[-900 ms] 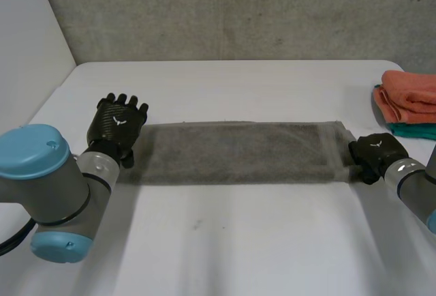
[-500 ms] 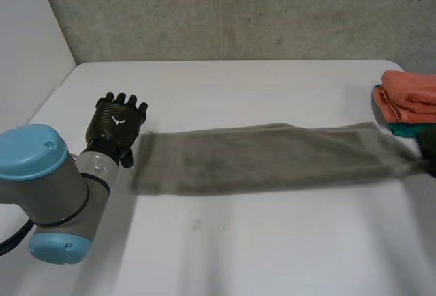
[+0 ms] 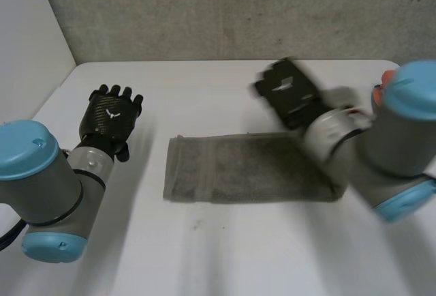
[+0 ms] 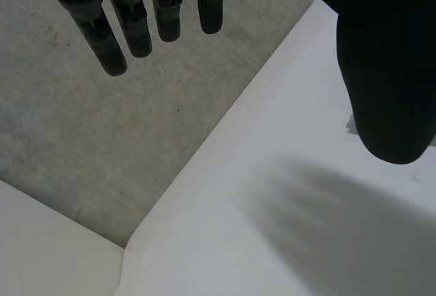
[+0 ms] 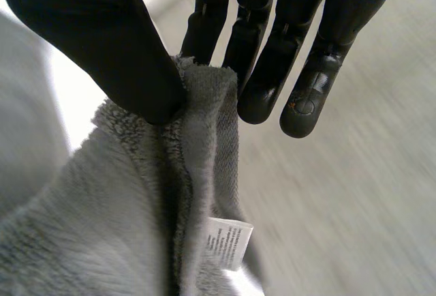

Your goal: Fold the laundry.

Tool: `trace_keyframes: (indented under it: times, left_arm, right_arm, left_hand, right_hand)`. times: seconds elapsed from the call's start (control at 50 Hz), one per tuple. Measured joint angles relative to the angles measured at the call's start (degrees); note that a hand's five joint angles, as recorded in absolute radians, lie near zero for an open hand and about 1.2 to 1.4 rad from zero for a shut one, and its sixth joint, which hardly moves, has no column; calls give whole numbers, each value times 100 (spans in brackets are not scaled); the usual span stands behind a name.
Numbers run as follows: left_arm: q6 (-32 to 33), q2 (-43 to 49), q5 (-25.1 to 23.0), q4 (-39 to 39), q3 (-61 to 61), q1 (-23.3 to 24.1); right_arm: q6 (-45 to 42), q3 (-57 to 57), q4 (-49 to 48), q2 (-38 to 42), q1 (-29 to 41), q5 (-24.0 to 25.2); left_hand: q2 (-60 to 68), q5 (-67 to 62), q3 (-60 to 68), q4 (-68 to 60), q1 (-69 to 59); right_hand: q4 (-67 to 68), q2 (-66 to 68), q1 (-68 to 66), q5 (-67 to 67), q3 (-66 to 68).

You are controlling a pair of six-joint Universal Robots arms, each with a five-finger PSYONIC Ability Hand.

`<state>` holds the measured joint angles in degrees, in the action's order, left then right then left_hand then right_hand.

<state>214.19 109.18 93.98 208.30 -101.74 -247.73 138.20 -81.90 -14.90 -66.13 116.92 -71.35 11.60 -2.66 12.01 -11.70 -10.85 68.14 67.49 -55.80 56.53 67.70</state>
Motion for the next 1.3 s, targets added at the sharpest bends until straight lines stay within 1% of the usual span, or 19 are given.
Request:
trace_keyframes:
  times: [0.14,0.26,0.28,0.3,0.34,0.36,0.42,0.58,0.66,0.74,0.8,0.82,0.84,0.88,0.9,1.1,1.24,1.26,1.3]
  left_arm:
    - [0,-15,-2,0,-31,-32]
    - [2,6,-16,1,-38,-31]
    - [4,10,-20,1,-36,-28]
    - [5,13,-22,1,-35,-23]
    - [5,15,-25,2,-25,-14]
    - [4,15,-27,2,-10,-4]
    - [3,7,-34,5,30,25]
    - [0,10,-35,8,259,361]
    - [-3,36,-31,12,338,530]
    - [-7,81,-25,15,389,671]
    - [-7,134,-22,15,403,740]
    - [-6,152,-20,14,405,756]
    - [-6,161,-19,13,405,762]
    - [-6,196,-14,9,402,785]
    - [-6,203,-12,7,398,790]
    - [-4,80,12,-7,305,782]
    - [-18,-104,34,-14,268,725]
    - [-31,-142,60,-24,266,691]
    - [-59,-186,107,-42,266,643]
  right_arm:
    - [-399,743,-22,1243,1477,236]
    - [-596,1171,64,1947,1926,233]
    - [-607,1251,101,2062,1973,209]
    - [-604,1293,127,2112,1988,190]
    - [-557,1328,197,2126,1988,158]
    - [-468,1342,286,2085,1967,120]
    - [-85,1321,524,1887,1810,-38]
    - [1871,618,1468,860,473,-604]
    - [2257,5,1614,542,-71,-631]
    - [2266,-685,1450,391,-562,-523]
    - [2032,-1041,1283,410,-798,-464]
    - [1912,-1127,1230,434,-857,-459]
    - [1867,-1154,1211,445,-875,-460]
    - [1559,-1267,1090,516,-964,-501]
    - [1471,-1284,1049,533,-980,-529]
    - [767,-857,543,337,-757,-1167]
    - [504,19,718,438,449,-1217]
    - [368,339,780,631,941,-1199]
    - [225,540,817,810,1279,-1166]
  left_hand:
    - [0,0,0,0,0]
    - [0,0,0,0,0]
    - [0,0,0,0,0]
    - [0,0,0,0,0]
    - [0,0,0,0,0]
    - [0,0,0,0,0]
    - [0,0,0,0,0]
    - [0,0,0,0,0]
    - [0,0,0,0,0]
    - [0,0,0,0,0]
    - [0,0,0,0,0]
    - [0,0,0,0,0]
    - [0,0,0,0,0]
    - [0,0,0,0,0]
    - [0,0,0,0,0]
    - [0,0,0,0,0]
    - [0,0,0,0,0]
    - [0,0,0,0,0]
    - [0,0,0,0,0]
  right_hand:
    - [0,0,0,27,0]
    - [-9,-37,25,17,-39]
    - [-2131,-2109,1594,-1931,-2102]
    - [-2387,-2361,1753,-2179,-2356]
    - [-3585,-3512,2963,-3361,-3539]
    - [-4706,-4737,3895,-4469,-4660]
    - [-5420,-5402,4385,-5202,-5433]
    - [-5476,-5478,4417,-5270,-5541]
    - [-5476,-5478,4417,-5270,-5541]
    - [-5476,-5478,4417,-5270,-5541]
    - [-4902,-4787,3878,-4711,-4909]
    - [-3012,-2909,2153,-2900,-2971]
    - [-2896,-2662,2052,-2789,-2851]
    - [-615,-457,576,-590,-552]
    - [-295,-209,425,-290,-259]
    - [-2,-105,174,-95,5]
    - [0,-105,137,8,5]
    - [0,-106,131,27,5]
    - [0,-105,116,27,5]
